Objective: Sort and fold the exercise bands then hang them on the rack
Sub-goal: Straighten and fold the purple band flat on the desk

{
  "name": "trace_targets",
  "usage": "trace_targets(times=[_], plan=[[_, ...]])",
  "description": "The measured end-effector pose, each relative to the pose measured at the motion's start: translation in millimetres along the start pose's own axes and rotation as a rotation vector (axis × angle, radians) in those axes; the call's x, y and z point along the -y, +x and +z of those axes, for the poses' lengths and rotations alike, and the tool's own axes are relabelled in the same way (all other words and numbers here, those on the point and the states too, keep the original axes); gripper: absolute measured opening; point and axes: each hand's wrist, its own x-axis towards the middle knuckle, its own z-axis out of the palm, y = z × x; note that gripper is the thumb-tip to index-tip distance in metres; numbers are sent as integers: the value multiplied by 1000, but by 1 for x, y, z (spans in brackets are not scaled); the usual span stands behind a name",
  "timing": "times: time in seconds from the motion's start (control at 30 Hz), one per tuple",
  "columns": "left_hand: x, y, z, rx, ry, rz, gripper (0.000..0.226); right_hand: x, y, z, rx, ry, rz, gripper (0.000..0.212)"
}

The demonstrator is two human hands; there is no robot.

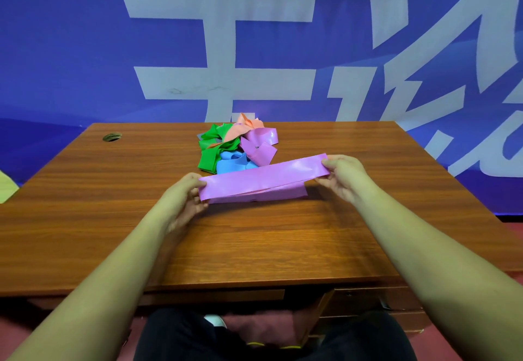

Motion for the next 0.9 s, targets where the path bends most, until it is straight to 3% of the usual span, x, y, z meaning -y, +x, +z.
trace_targets(times=[0.13, 0.23, 0.3, 0.5, 0.73, 0.9], plan=[[-5, -3, -8, 64, 261, -66, 19, -16, 1, -6, -10, -67, 5, 16], [-5, -3, -15, 76, 226, -134, 14, -28, 4, -8, -6, -106, 0, 15], [-6, -5, -16, 48, 243, -154, 9, -34, 6, -9, 8, -126, 5, 26], [-2, -2, -19, -21, 282, 19, 14, -41, 4, -5, 67, -176, 44, 36], [-8, 18, -19, -210, 395, 128, 15, -46, 12, 7, 118, -113, 5, 6], [-6, 38, -26, -280, 458, 88, 6, -51, 36, 13, -64, -342, -91, 30]])
